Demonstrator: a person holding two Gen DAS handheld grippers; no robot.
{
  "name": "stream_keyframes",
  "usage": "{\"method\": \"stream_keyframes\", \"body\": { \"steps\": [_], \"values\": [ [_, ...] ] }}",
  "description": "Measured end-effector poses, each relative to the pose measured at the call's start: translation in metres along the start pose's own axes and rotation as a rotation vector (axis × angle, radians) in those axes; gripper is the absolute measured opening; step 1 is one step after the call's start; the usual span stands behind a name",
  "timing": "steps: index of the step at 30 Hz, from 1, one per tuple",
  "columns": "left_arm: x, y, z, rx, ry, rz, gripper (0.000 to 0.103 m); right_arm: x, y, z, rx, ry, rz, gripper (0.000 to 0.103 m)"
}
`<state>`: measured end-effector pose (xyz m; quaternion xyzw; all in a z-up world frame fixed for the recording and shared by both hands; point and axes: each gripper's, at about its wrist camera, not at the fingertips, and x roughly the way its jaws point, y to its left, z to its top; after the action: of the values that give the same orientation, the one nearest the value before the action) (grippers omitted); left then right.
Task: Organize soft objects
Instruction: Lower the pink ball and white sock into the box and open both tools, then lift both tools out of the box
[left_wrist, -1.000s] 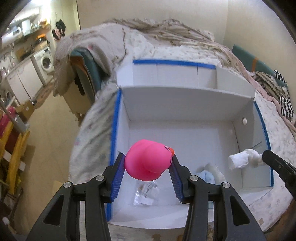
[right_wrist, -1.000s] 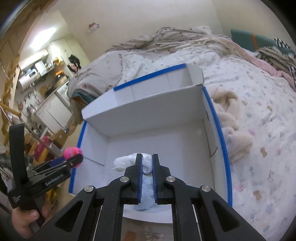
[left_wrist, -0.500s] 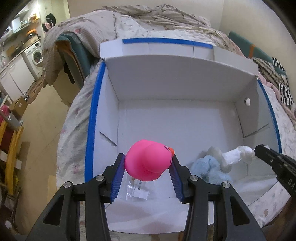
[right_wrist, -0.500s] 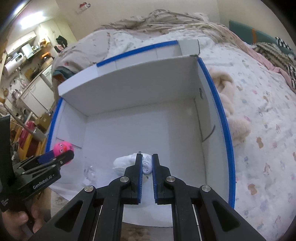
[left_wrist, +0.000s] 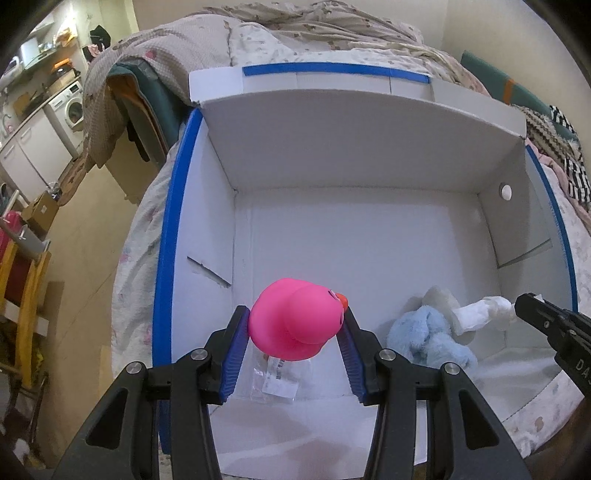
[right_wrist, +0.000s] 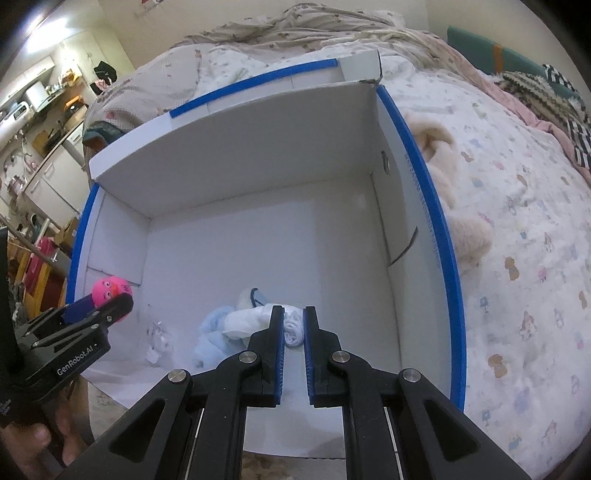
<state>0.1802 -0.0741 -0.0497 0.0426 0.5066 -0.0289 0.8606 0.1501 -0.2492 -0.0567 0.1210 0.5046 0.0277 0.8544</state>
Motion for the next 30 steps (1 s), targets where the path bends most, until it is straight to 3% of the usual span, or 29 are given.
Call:
{"method": "stream_keyframes", "body": {
  "steps": [18, 22, 25, 27, 28, 29, 30],
  "values": [
    [0.005, 0.001, -0.001, 0.001, 0.024, 0.015, 0.045, 0.003, 0.001, -0.001, 0.007, 0.013, 0.027, 0.012],
    [0.004, 0.001, -0.002, 0.001, 0.023, 0.022, 0.054, 0.002, 0.003, -0.001, 0.009, 0.010, 0.045, 0.013],
    [0.002, 0.001, -0.002, 0.001, 0.015, 0.028, 0.061, 0.002, 0.004, -0.001, 0.009, 0.008, 0.057, 0.025],
    [0.001, 0.000, -0.002, 0.003, 0.014, 0.027, 0.061, 0.000, 0.004, 0.000, 0.014, -0.001, 0.072, 0.047],
    [0.000, 0.000, -0.002, 0.004, 0.013, 0.027, 0.062, -0.002, 0.004, 0.000, 0.016, -0.010, 0.079, 0.071],
    [0.000, 0.000, -0.002, 0.005, 0.011, 0.028, 0.063, -0.005, 0.004, 0.001, 0.019, -0.030, 0.081, 0.079],
    [-0.001, 0.000, -0.002, 0.006, 0.010, 0.030, 0.064, -0.008, 0.005, 0.001, 0.018, -0.045, 0.082, 0.079]
  ]
}}
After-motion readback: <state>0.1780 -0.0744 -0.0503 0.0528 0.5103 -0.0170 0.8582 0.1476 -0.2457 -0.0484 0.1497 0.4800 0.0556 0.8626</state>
